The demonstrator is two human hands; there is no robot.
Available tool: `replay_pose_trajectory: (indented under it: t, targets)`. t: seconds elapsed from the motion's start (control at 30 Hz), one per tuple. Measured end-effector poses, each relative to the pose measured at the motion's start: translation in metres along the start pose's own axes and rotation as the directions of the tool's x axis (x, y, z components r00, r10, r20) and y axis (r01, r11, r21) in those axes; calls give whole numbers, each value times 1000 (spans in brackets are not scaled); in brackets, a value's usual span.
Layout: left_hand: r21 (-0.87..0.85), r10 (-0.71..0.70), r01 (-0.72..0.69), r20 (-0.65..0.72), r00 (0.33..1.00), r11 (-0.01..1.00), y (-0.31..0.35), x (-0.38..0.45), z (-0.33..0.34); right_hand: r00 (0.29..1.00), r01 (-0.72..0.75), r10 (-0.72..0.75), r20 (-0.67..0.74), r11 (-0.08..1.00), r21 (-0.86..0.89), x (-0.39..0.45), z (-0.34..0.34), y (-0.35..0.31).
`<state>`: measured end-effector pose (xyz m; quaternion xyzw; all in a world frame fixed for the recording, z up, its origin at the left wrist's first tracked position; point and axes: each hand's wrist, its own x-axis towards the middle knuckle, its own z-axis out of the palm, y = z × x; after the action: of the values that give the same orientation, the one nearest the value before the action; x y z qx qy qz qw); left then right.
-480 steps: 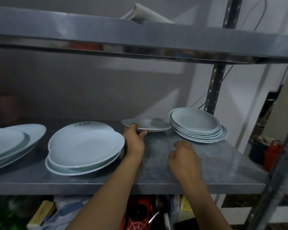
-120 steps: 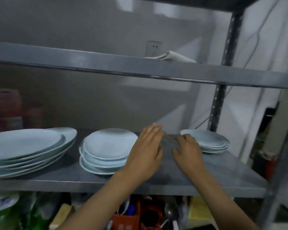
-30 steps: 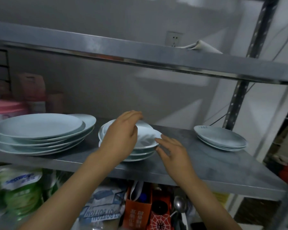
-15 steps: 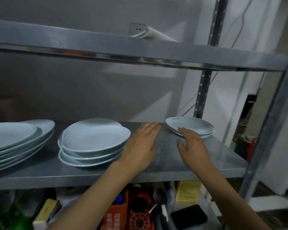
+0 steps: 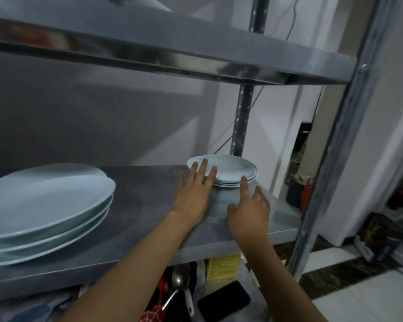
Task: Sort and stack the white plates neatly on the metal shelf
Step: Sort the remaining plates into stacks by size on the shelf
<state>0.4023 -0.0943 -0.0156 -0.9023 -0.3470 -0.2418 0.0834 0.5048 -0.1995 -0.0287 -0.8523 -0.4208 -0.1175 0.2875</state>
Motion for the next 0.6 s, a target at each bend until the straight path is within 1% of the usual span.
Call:
replay_pose_trajectory:
  t: [0.07,0.13,0.27,0.4,0.5,0.6]
  targets:
    - [11,21,-21,4,1000,1000,1,12,8,1000,-5,5,-4,1000,16,2,1,2]
    - [-20,19,-19,10,1000,1000,-1,17,14,1000,-11,11,-3,999,41,2,2,2]
    - [-130,33,-48,-117,993,990,-7,17,22,1000,-30,29,3,997,66,4,2,3]
    - [-179,27,-66,-215,976,982,-6,15,18,997,-25,34,-75,992,122,-1,2,1]
    - [-222,3,-77,-319,948,972,-6,12,13,995,-15,30,-98,988,156,-1,2,0]
    - [-287,-9,-118,-405,914,951,-9,9,6,994,-12,31,-109,985,173,-1,2,-1]
